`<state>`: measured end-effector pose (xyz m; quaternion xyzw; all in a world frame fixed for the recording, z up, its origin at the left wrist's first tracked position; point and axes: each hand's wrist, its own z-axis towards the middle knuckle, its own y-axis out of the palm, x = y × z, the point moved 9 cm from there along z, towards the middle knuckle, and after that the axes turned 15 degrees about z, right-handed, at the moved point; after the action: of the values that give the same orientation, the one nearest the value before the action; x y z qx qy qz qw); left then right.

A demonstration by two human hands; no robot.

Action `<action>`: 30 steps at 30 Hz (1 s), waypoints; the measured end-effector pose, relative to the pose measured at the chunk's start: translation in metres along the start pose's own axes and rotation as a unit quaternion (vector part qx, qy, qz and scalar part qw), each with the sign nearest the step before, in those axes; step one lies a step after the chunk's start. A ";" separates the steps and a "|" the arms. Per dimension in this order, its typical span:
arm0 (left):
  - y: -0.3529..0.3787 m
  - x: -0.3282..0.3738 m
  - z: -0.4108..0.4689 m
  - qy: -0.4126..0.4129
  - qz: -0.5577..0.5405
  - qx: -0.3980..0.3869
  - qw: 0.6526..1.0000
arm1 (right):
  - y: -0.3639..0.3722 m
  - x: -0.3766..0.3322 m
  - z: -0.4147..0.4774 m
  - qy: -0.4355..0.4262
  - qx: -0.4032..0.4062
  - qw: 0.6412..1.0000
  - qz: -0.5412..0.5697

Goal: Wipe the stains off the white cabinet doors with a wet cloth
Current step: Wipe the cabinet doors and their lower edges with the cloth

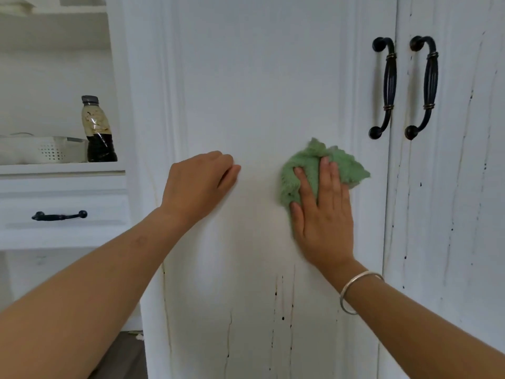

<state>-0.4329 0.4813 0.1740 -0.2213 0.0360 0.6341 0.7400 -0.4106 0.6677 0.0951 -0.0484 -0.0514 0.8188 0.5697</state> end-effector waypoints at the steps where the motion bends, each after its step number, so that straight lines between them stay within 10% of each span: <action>1: 0.000 0.000 -0.001 -0.006 0.001 0.006 1.000 | 0.001 -0.002 -0.002 0.012 0.015 1.000 0.001; 6: 0.000 0.002 -0.006 -0.038 0.000 0.033 0.999 | 0.031 -0.026 -0.066 -0.067 -0.084 0.994 -0.016; 12: 0.008 0.017 -0.023 0.017 -0.033 -0.003 0.999 | 0.052 -0.032 -0.163 -0.301 -0.293 0.904 -0.084; 18: -0.015 -0.046 0.003 -0.082 -0.052 -0.001 0.995 | 0.039 -0.066 -0.039 -0.164 -0.138 0.977 0.005; 23: -0.010 -0.160 -0.014 -0.390 -0.144 0.038 0.909 | 0.062 -0.129 0.071 -0.163 -0.103 0.981 0.009; 27: 0.052 -0.185 -0.039 -0.423 -0.393 -0.034 0.816 | 0.086 -0.179 0.097 -0.179 -0.108 0.978 0.025; 30: 0.054 -0.176 -0.045 -0.409 -0.423 -0.021 0.808 | 0.105 -0.193 0.066 -0.255 -0.155 0.954 -0.002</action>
<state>-0.5078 0.3078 0.1770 0.0498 -0.3802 0.2909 0.8765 -0.4505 0.4481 0.1496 0.0739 -0.3214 0.7848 0.5247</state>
